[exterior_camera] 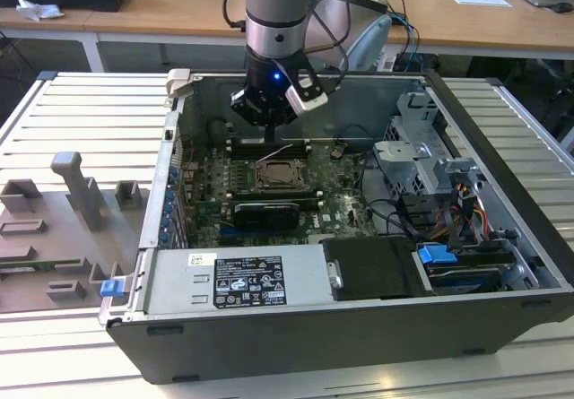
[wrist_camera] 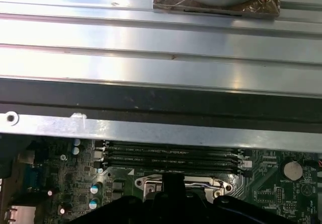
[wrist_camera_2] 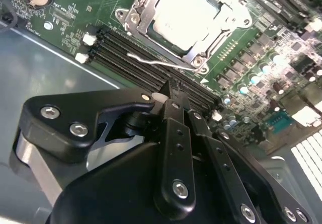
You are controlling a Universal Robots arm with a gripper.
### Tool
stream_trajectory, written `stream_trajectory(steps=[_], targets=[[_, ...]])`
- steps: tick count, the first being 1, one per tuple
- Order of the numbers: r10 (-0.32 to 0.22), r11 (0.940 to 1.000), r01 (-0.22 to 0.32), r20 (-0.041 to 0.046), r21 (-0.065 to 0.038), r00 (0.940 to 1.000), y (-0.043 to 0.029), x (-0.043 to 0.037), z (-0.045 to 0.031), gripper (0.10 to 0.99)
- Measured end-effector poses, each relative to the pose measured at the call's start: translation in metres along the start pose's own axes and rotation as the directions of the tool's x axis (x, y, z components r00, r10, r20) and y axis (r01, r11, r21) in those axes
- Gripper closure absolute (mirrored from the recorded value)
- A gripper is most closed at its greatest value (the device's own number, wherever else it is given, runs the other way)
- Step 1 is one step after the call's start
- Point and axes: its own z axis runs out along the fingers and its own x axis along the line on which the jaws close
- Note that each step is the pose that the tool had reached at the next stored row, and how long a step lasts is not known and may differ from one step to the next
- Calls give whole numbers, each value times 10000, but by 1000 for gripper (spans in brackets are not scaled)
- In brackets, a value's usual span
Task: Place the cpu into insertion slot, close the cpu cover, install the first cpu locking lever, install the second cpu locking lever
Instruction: 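Install the first cpu locking lever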
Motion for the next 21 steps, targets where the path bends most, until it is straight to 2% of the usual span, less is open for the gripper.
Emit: stream_trajectory(steps=[2, 3, 4, 10, 21], targets=[[1, 10000, -1, 2, -29, 10000, -5, -8, 37, 980], [2, 9998, -2, 9, -181, 10000, -6, -14, 47, 980], [9, 9997, -8, 16, -261, 10000, -8, -25, 58, 980], [21, 9997, -20, 16, -254, 10000, -19, -60, 138, 980], [21, 9997, -20, 17, -256, 10000, -24, -89, 163, 980]])
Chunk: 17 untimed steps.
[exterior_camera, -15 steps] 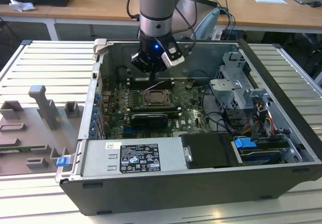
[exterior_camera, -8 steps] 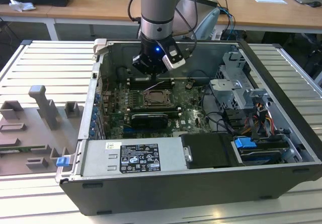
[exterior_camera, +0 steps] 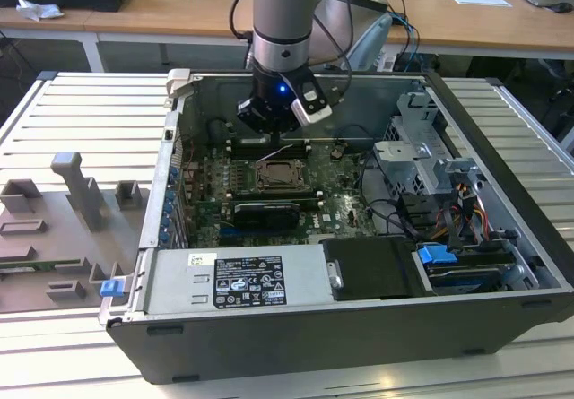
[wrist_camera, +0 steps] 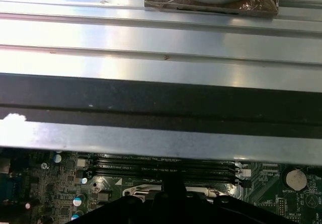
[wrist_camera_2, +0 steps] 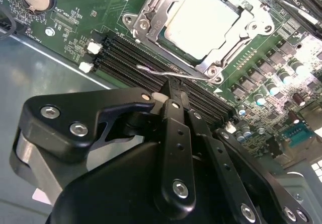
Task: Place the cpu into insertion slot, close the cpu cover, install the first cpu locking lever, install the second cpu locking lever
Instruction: 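Install the first cpu locking lever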
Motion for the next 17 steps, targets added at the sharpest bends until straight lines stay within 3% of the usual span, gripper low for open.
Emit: stream_trajectory(steps=[17], targets=[[-7, 10000, 7, -2, 1, 10000, -14, -124, 81, 980]])
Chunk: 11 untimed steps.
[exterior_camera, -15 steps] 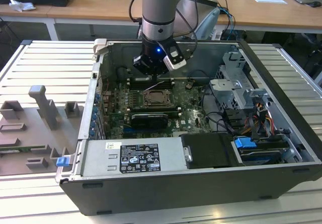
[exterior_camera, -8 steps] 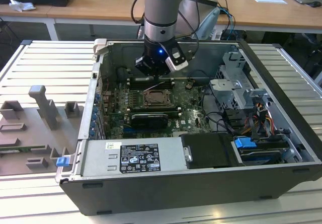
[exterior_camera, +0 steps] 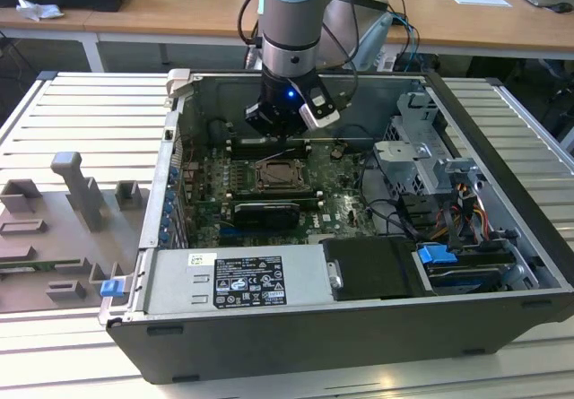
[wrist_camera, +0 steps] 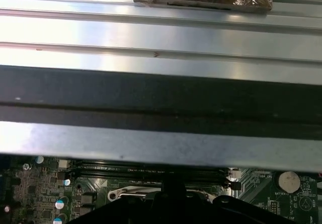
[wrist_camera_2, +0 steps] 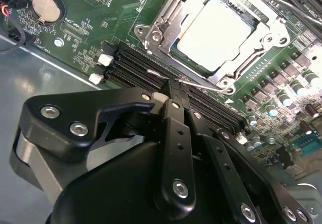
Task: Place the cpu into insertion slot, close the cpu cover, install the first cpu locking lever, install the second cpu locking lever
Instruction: 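Install the first cpu locking lever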
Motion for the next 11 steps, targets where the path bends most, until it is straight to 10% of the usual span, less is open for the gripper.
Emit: stream_trajectory(steps=[11], targets=[[-1, 10000, 1, -1, 6, 10000, -9, -62, 51, 980]])
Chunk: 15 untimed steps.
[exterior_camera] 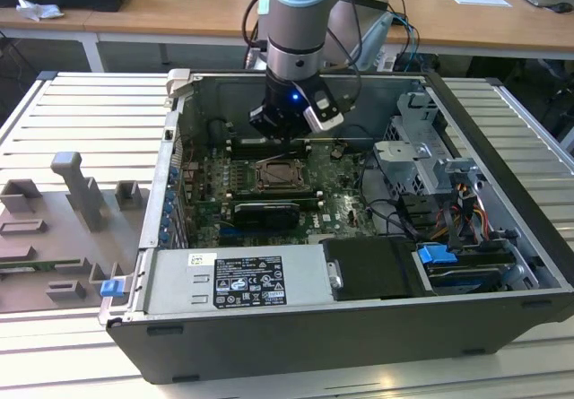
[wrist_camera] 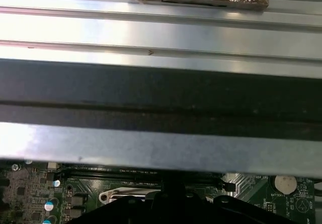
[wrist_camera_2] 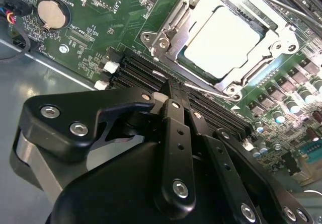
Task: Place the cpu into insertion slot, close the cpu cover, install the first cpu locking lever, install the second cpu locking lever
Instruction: 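Install the first cpu locking lever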
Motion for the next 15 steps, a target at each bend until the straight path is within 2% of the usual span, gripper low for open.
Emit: stream_trajectory(steps=[8, 15], targets=[[1, 10000, -1, 0, 18, 10000, -11, -28, 80, 980], [0, 9999, 0, -6, 116, 10000, -14, -29, 107, 980]])
